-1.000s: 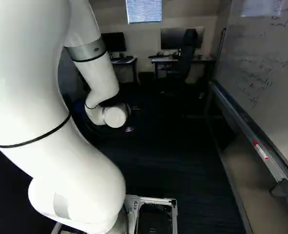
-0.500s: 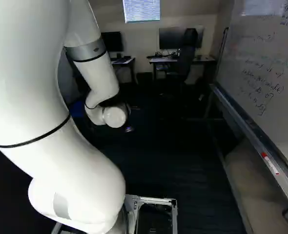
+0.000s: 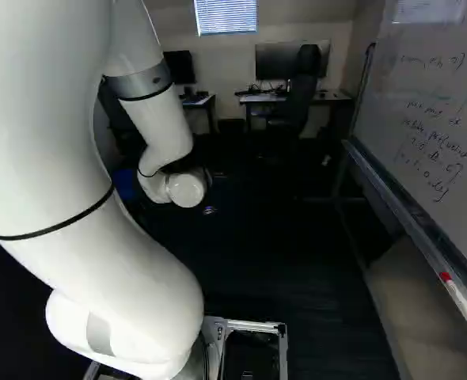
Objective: Open the door and move inside
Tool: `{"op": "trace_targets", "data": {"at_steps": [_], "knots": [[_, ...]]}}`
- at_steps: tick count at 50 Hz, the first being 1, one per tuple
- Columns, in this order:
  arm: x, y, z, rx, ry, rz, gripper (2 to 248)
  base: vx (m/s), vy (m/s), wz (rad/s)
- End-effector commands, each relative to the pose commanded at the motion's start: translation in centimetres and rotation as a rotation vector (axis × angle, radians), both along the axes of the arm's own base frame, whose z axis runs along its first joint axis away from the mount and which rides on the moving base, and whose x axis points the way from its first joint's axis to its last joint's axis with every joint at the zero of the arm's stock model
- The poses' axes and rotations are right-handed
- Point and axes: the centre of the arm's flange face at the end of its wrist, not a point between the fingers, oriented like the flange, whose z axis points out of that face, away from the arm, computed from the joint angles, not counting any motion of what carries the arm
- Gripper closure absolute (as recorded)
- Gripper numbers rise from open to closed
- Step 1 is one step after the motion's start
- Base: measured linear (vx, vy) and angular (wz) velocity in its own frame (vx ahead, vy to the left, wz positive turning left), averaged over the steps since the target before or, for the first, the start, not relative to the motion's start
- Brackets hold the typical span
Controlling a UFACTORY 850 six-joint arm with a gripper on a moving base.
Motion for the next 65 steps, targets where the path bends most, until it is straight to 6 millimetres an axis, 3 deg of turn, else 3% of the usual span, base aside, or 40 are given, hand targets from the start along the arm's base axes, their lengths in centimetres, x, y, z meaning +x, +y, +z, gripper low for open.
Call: {"op": "trace_targets", "data": {"at_steps": [65], "knots": [[0.0,0.0,0.0,0.0,0.0,0.0,3,0.135,0.001,-0.007]]}}
